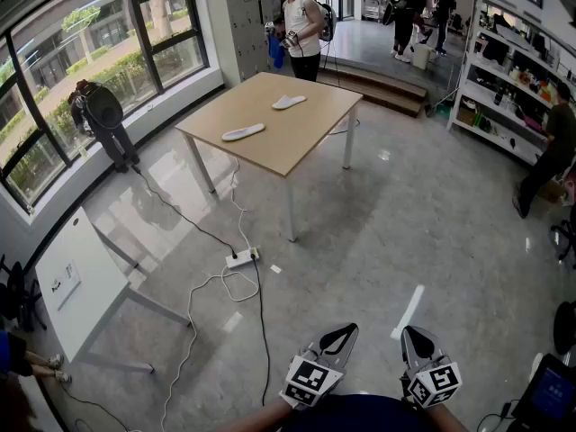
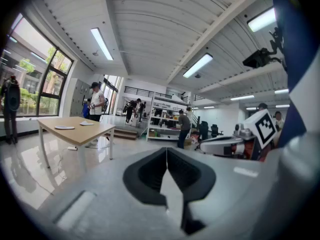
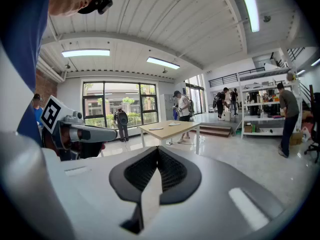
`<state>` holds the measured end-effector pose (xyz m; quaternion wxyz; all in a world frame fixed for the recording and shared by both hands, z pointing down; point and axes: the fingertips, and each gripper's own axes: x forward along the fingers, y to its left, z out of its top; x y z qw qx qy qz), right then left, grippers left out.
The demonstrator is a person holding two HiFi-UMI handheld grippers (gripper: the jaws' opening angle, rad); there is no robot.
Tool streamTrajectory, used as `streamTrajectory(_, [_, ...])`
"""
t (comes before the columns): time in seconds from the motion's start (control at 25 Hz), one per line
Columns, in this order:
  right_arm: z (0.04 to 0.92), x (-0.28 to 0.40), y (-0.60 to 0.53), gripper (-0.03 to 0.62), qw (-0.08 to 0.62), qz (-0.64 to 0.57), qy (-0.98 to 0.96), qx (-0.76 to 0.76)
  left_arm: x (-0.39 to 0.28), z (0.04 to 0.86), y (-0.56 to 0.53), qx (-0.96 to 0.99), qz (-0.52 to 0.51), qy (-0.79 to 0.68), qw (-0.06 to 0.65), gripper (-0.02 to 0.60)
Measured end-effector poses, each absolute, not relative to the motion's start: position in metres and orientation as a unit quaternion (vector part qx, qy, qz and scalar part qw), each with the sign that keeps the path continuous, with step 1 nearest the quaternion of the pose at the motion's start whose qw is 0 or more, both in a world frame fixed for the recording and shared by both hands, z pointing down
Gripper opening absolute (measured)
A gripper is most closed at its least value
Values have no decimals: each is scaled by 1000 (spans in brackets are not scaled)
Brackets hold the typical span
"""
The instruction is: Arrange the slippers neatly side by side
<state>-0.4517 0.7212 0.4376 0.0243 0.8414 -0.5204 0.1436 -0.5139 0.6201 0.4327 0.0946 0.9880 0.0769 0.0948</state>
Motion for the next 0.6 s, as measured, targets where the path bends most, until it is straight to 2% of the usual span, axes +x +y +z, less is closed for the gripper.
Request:
streamTrajectory(0.44, [456,-410,652,5,15,177,-546,818,-470,471,559,977,152,75,130,3])
streamTrajectory(0.6, [465,-372,627,5,4,173,-573,801,-436,476,541,977,164,54,122,3])
